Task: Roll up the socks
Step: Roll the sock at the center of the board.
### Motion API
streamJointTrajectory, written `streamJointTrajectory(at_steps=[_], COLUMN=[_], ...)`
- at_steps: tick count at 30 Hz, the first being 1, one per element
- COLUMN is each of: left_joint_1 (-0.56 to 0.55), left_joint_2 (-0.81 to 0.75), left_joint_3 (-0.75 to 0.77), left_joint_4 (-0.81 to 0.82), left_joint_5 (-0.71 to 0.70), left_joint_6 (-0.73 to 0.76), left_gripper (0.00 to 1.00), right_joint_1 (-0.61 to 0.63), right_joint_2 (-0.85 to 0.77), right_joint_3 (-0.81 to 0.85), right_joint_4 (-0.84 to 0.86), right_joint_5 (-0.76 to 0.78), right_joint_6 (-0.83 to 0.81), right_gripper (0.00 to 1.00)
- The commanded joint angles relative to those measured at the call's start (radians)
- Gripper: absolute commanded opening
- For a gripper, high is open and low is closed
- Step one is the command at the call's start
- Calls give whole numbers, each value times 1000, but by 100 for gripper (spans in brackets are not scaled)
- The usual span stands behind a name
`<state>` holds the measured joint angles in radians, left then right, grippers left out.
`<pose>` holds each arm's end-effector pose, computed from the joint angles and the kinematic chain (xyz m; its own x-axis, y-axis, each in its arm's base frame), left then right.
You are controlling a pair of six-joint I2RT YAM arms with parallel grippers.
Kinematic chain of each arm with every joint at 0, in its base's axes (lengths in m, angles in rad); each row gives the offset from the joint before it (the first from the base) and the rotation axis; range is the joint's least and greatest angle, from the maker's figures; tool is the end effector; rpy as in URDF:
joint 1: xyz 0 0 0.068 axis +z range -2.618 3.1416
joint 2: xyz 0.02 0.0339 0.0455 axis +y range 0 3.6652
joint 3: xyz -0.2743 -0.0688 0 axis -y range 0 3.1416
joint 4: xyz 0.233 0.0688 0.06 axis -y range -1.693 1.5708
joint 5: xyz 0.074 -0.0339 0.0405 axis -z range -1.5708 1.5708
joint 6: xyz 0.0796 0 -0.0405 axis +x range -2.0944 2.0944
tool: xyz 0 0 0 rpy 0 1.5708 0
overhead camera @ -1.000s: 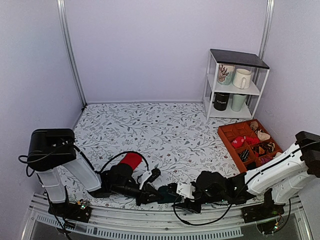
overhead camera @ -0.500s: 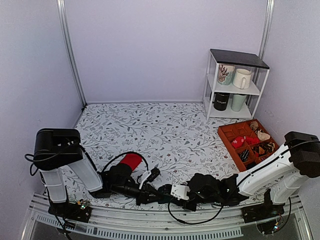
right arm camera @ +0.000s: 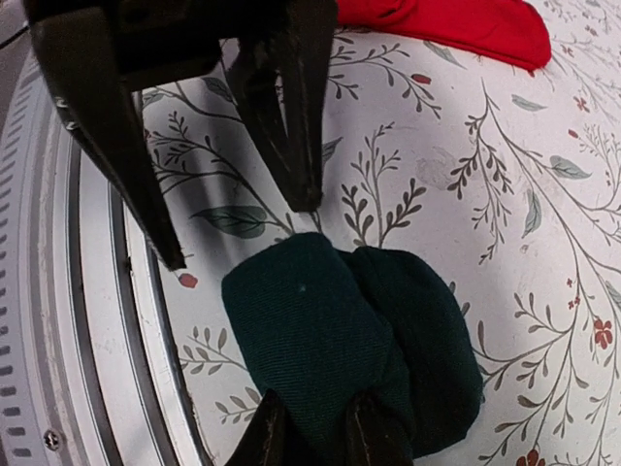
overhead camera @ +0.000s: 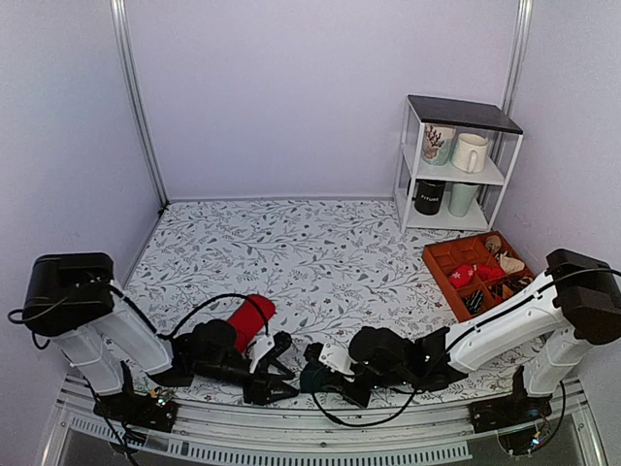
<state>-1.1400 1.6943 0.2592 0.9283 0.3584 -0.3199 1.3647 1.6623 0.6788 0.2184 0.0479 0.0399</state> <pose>0.0893 -0.2612 0.0909 -0.5003 0.3833 -0.7764 0.8656 0.2454 -0.4366 0.0723 0.3270 0.1196 -0.1803 -0.6679 -0.7221 -0.9642 0.2651 -0.0044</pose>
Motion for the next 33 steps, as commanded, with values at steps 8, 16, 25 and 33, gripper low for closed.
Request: streamJointTrajectory(at_steps=[8,16,25,33], left_joint_1=[-83,-93,-108,-110], left_joint_2=[-139,13,61,87], left_joint_3=[44,84,114,117], left_joint_4=[-126,-16,8,42], left_joint_5=[-182,-178,-185,-169], left_joint_6=[337,390,392,394], left_gripper=[97,96,81,44], right_joint_1=[-47,-56,-71,-77], right_joint_2=[94,112,137,143], right_joint_3=[99,140,157,161], right_joint_4=[-376,-421,-449,-455], right_joint_5=[-244,-266,-287,-296], right_joint_6=[220,218,228,243], right_gripper=[17,17,17,16])
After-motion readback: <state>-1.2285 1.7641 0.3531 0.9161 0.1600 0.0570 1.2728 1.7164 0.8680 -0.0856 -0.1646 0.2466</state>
